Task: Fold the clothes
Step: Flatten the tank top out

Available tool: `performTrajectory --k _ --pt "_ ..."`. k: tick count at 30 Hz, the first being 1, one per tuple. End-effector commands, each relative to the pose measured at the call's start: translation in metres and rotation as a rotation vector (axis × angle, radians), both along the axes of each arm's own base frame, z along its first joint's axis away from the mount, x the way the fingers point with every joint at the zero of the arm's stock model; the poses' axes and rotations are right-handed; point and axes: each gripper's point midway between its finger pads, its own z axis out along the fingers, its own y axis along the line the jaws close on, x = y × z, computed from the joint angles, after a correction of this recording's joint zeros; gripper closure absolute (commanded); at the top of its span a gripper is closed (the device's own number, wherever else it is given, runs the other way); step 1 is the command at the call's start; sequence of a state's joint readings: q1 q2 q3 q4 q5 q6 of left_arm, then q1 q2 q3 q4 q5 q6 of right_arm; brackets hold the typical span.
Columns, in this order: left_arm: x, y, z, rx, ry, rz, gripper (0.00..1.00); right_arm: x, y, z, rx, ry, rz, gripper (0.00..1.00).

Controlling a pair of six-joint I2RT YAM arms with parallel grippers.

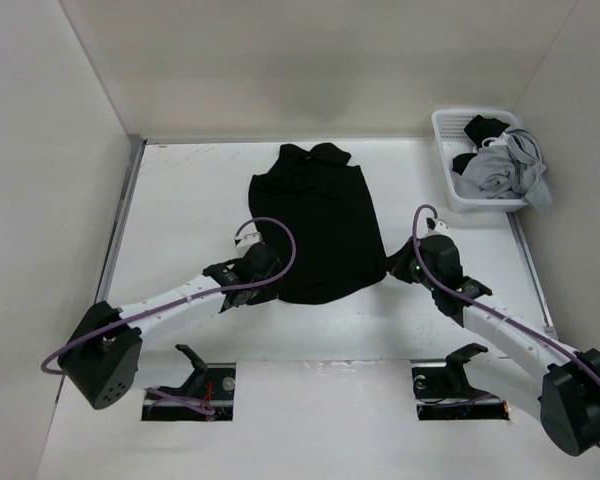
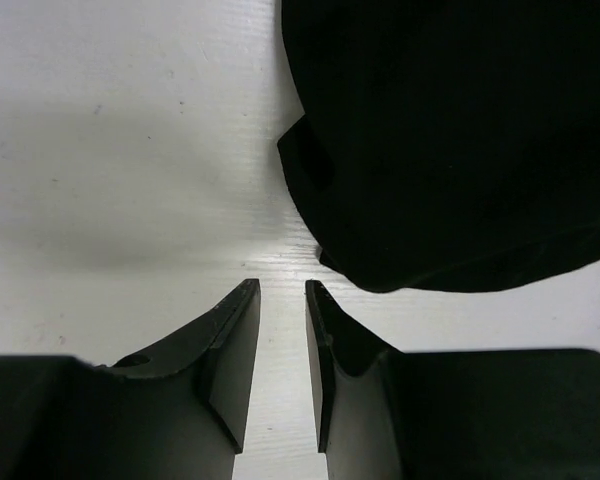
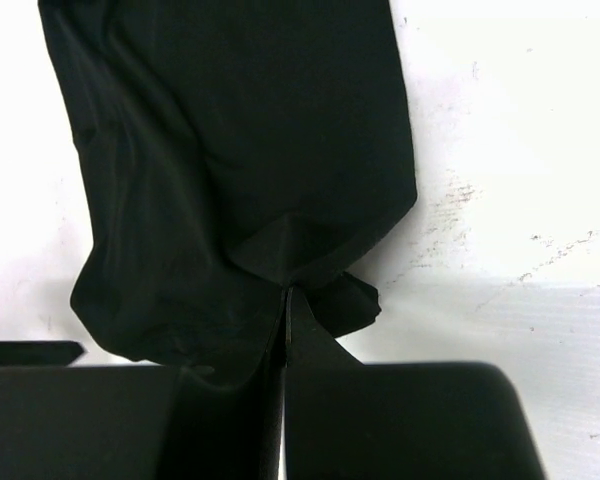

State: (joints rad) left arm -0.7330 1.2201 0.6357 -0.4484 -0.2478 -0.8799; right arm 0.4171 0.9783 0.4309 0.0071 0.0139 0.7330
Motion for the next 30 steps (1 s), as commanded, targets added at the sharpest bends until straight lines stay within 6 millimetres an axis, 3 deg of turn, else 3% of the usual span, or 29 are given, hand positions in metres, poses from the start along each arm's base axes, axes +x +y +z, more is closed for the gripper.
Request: performTrajectory --k 1,8,12,15,20,24,30 --pt "0.014 -0.024 0.007 -0.084 -0.058 -0.005 0.77 0.012 0.002 0.022 0.024 -0.072 -0.001 0.99" --pt "0.021 -0.037 0.001 -0.077 -0.061 -0.041 0.67 0.011 0.002 0.024 0.029 -0.073 0.001 0.99" --pt "0.018 -0.037 -0.012 -0.055 -0.026 -0.05 0.66 0.011 0.002 0.025 0.03 -0.076 0.001 0.99" --pt "0.018 -0.041 -0.013 -0.06 -0.027 -0.054 0.72 0.013 0.003 0.027 0.031 -0.082 0.002 0.99" --pt "0.017 -0.041 -0.003 -0.086 -0.049 -0.04 0.92 0.014 0.004 0.029 0.036 -0.089 0.001 0.99" --pt "0.014 -0.027 0.022 -0.136 -0.099 0.009 1.0 0.014 0.005 0.029 0.041 -0.091 0.003 0.99" --pt "0.013 0.042 0.09 -0.055 -0.24 0.142 0.94 0.0 0.011 0.039 0.067 -0.105 0.034 1.0"
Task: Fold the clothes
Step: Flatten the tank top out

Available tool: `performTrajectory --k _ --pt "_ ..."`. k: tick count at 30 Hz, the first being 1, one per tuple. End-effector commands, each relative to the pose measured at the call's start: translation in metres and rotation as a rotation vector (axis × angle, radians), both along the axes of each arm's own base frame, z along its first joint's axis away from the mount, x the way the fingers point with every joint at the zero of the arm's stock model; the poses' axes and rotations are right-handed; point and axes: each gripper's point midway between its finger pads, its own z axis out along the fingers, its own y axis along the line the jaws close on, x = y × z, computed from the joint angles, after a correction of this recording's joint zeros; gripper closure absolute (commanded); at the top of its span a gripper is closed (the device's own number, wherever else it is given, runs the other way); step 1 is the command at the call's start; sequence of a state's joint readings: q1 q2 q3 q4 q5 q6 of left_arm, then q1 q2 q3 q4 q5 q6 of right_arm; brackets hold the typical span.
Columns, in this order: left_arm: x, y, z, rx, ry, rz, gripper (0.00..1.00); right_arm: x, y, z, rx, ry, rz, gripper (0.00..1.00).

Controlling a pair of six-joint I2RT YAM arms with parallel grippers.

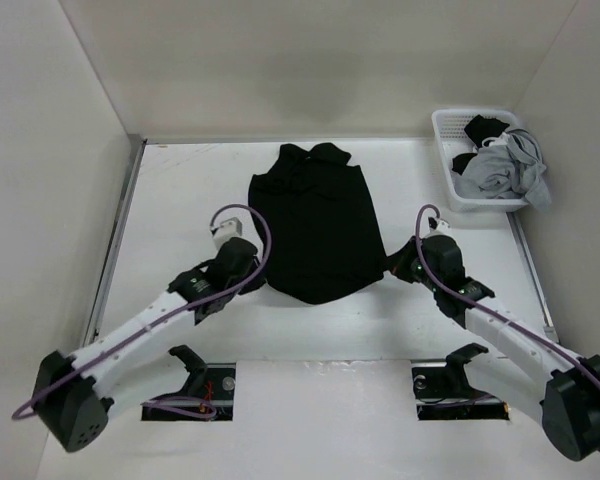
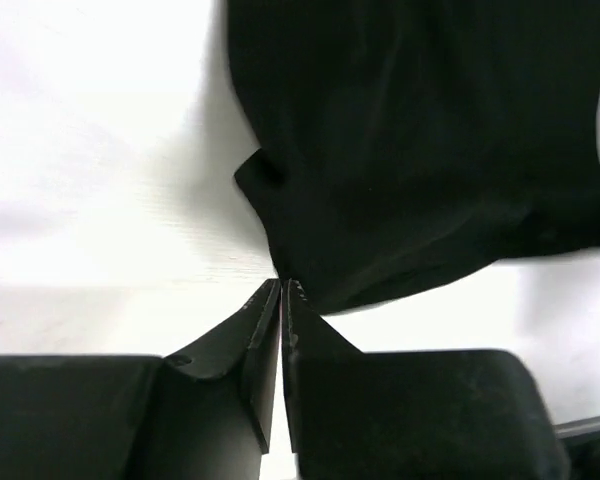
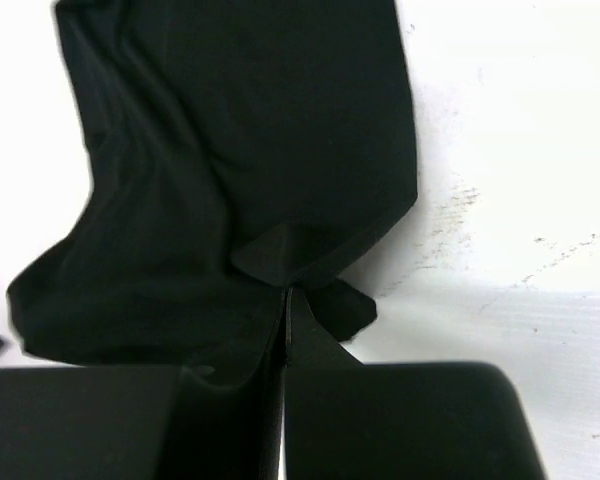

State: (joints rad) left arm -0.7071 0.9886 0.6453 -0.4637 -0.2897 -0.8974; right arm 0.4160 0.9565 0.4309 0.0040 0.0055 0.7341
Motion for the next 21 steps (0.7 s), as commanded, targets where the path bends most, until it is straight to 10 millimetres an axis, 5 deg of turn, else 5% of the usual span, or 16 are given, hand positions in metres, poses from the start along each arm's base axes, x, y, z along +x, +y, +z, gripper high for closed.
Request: performTrajectory --k 1,7,11,16,21 --pt "-0.003 0.047 0.036 0.085 -0.051 0.115 0.94 -0.007 0.014 0.036 0.067 -0.091 0.053 1.0" --pt "-0.019 0.066 0.057 0.09 -0.029 0.122 0.91 -0.051 0.024 0.052 0.119 -0.085 0.13 1.0" --pt "-0.022 0.079 0.028 0.115 0.004 0.171 0.76 -0.074 0.039 0.017 0.117 0.022 0.175 1.0" --pt "0.037 0.034 0.008 0.06 -0.057 0.097 0.54 -0.065 0.031 0.004 0.081 0.021 0.101 1.0" --pt "0.111 0.01 0.01 0.006 -0.163 0.094 0.49 -0.053 0.034 0.013 0.071 -0.012 0.101 1.0"
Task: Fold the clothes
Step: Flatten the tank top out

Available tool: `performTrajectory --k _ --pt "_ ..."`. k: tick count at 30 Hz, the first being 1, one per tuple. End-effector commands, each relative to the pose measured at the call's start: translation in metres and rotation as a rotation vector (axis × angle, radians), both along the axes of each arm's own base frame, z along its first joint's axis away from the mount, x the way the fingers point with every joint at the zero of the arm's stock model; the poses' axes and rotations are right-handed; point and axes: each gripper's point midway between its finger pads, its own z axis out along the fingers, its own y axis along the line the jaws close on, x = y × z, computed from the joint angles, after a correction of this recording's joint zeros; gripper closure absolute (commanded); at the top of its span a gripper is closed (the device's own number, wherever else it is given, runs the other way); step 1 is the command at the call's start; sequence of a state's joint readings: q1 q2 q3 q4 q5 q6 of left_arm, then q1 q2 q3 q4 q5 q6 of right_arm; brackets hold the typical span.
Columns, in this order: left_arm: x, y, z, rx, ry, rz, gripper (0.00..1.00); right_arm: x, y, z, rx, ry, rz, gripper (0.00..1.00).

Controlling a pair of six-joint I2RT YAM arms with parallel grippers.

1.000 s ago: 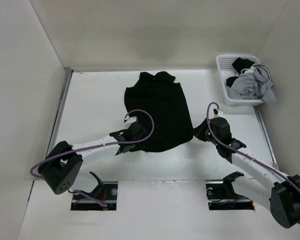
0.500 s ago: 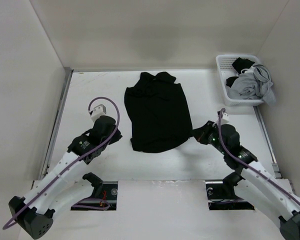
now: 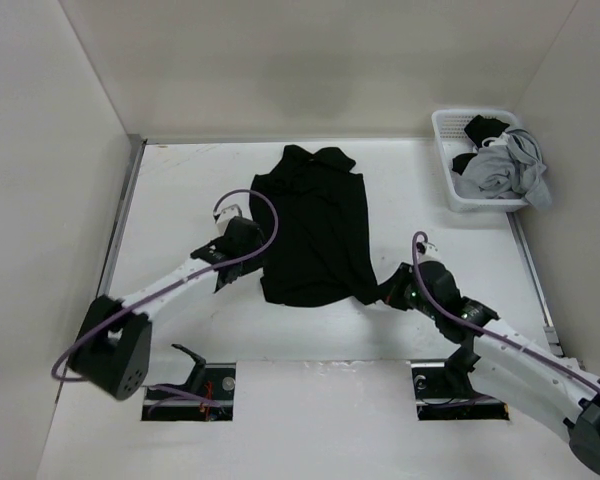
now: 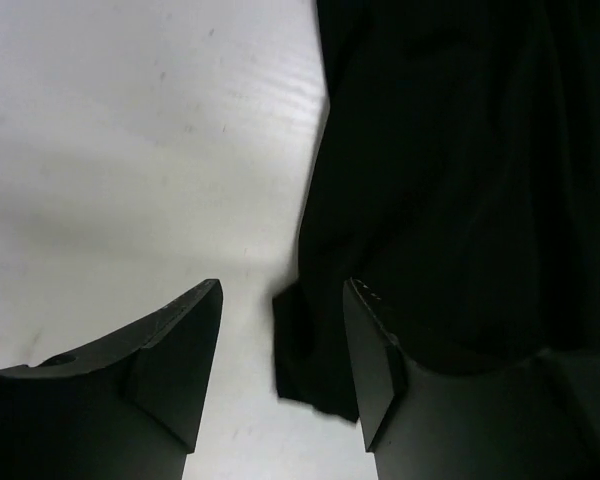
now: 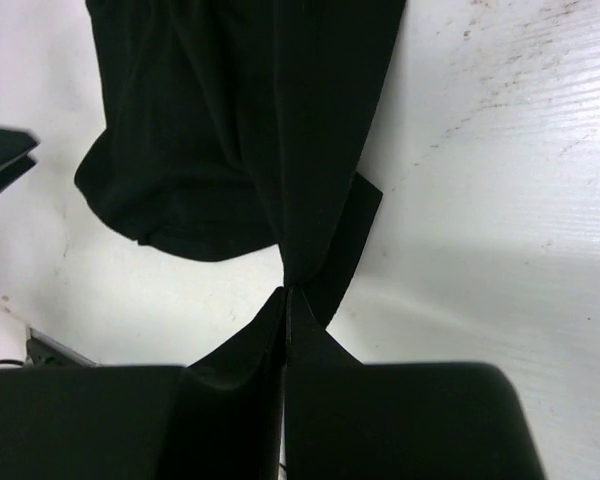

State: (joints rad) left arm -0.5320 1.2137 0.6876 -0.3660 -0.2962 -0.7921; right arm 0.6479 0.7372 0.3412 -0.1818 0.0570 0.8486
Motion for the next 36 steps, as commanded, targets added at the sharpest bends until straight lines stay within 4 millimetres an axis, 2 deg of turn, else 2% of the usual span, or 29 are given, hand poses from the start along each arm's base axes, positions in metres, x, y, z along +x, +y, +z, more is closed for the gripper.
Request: performTrajectory --k 1,5,10,11,12,13,14,15,17,19,22,24,26,28,31,33,36 --pt "0.077 -0.02 0.038 -0.091 -0.222 -0.009 0.49 0.021 0.006 0.029 0.044 -0.092 -0.031 1.0" --pt "0.12 -0.013 0.01 -0.052 -0.175 0.023 0.5 0.024 0.01 0.027 0.047 -0.099 -0.016 1.0" --pt "0.161 -0.03 -0.016 -0.056 -0.141 -0.002 0.52 0.027 0.015 0.029 0.057 -0.111 -0.002 1.0" --pt "0.168 -0.034 -0.021 -0.058 -0.139 -0.006 0.57 0.027 0.016 0.029 0.058 -0.111 -0.001 1.0" --pt "0.172 -0.037 -0.028 -0.064 -0.128 -0.008 0.66 0.027 0.016 0.03 0.06 -0.114 -0.001 1.0" --pt "0.176 -0.036 -0.035 -0.07 -0.112 0.0 0.8 0.028 0.016 0.032 0.063 -0.119 -0.002 1.0" --pt "0.177 -0.035 -0.037 -0.085 -0.102 0.007 0.9 0.028 0.016 0.034 0.068 -0.125 -0.002 1.0" --pt "0.175 -0.034 -0.035 -0.106 -0.102 0.019 0.96 0.029 0.015 0.035 0.07 -0.131 -0.005 1.0" --pt "0.161 -0.033 -0.01 -0.13 -0.145 0.025 1.0 0.028 0.013 0.037 0.071 -0.141 -0.007 1.0" --pt "0.138 -0.034 0.035 -0.145 -0.234 0.019 1.0 0.028 0.01 0.038 0.072 -0.151 -0.012 1.0" --pt "0.077 -0.04 0.116 -0.175 -0.37 -0.017 1.0 0.027 0.003 0.036 0.073 -0.159 -0.022 1.0" --pt "0.038 -0.035 0.152 -0.178 -0.416 -0.003 0.99 0.025 0.0 0.035 0.079 -0.165 -0.029 1.0" --pt "0.007 -0.031 0.172 -0.176 -0.431 0.007 0.99 0.025 -0.003 0.035 0.088 -0.166 -0.035 1.0" --pt "-0.008 -0.027 0.178 -0.162 -0.426 0.018 0.98 0.025 -0.004 0.037 0.094 -0.166 -0.037 1.0" --pt "-0.003 -0.022 0.175 -0.119 -0.412 0.034 0.97 0.03 -0.006 0.036 0.084 -0.159 -0.043 1.0" --pt "0.019 -0.017 0.171 -0.094 -0.416 0.047 0.96 0.034 -0.006 0.036 0.075 -0.156 -0.041 1.0" --pt "0.064 -0.011 0.155 -0.123 -0.401 0.046 0.96 0.04 -0.004 0.037 0.067 -0.155 -0.04 1.0"
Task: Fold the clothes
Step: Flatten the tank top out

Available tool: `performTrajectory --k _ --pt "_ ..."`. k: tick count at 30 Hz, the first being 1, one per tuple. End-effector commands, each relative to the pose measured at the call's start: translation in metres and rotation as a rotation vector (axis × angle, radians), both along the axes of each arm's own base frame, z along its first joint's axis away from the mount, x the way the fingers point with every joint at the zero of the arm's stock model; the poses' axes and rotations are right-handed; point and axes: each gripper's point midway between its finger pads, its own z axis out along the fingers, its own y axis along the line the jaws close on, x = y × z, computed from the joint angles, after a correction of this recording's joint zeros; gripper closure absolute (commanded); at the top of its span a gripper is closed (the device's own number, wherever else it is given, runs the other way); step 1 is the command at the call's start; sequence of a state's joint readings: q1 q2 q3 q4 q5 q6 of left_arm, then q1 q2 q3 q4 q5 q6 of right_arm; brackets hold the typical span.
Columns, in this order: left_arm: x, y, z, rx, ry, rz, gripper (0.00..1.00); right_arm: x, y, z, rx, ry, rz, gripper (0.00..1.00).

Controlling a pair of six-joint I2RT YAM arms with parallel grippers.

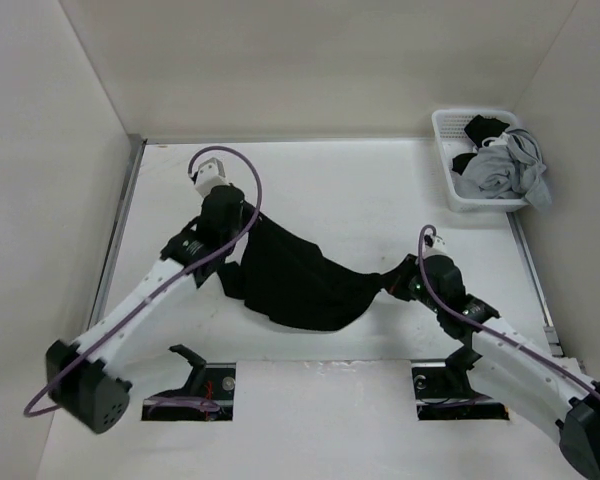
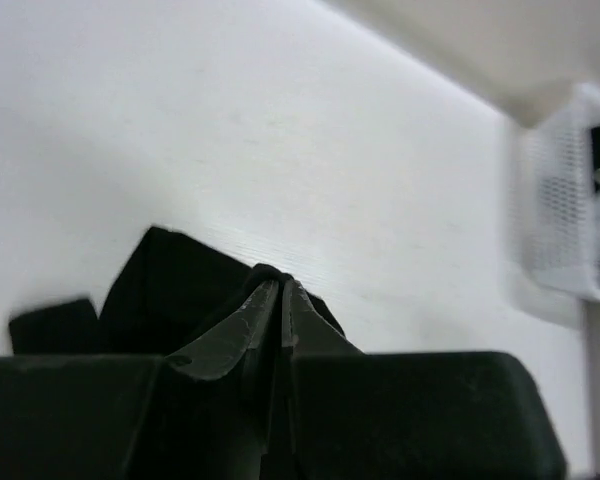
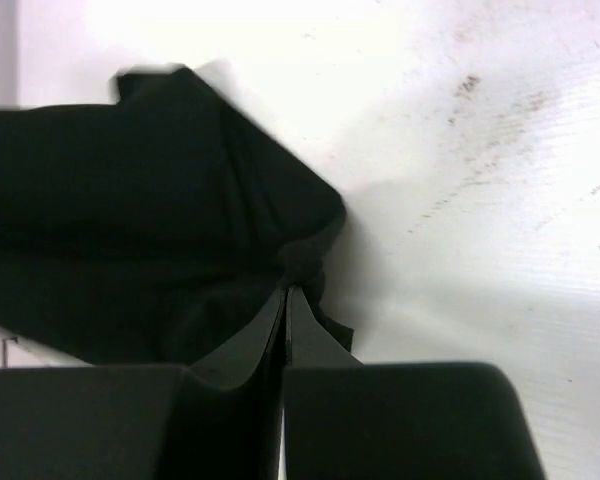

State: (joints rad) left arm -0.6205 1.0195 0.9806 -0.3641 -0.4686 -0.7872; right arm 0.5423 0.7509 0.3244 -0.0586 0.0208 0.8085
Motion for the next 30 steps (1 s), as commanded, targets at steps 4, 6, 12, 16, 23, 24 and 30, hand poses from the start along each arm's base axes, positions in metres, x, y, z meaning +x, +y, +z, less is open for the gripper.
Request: performTrajectory --k 4,6,12,16,23,24,30 --pt "0.097 0.029 -0.063 0.038 0.107 0.065 0.96 0.026 0.003 0.021 0.012 -0.059 -0.014 1.0" --pt "0.134 0.028 -0.073 0.048 0.122 0.065 0.96 0.035 0.001 0.022 0.011 -0.057 -0.027 1.0" --pt "0.212 -0.001 -0.089 0.05 0.161 0.007 0.91 0.057 -0.001 0.027 0.008 -0.06 -0.053 1.0" --pt "0.207 -0.007 -0.092 0.099 0.181 -0.014 0.67 0.064 -0.005 0.024 0.004 -0.052 -0.071 1.0" --pt "0.081 0.039 -0.122 0.074 0.18 0.119 0.66 0.065 -0.008 0.018 -0.003 -0.047 -0.066 1.0" --pt "0.062 0.04 -0.129 0.05 0.189 0.108 0.7 0.065 -0.007 0.017 -0.003 -0.047 -0.062 1.0" --pt "-0.008 0.042 -0.174 -0.043 0.306 0.006 0.78 0.065 -0.006 0.016 -0.004 -0.05 -0.055 1.0"
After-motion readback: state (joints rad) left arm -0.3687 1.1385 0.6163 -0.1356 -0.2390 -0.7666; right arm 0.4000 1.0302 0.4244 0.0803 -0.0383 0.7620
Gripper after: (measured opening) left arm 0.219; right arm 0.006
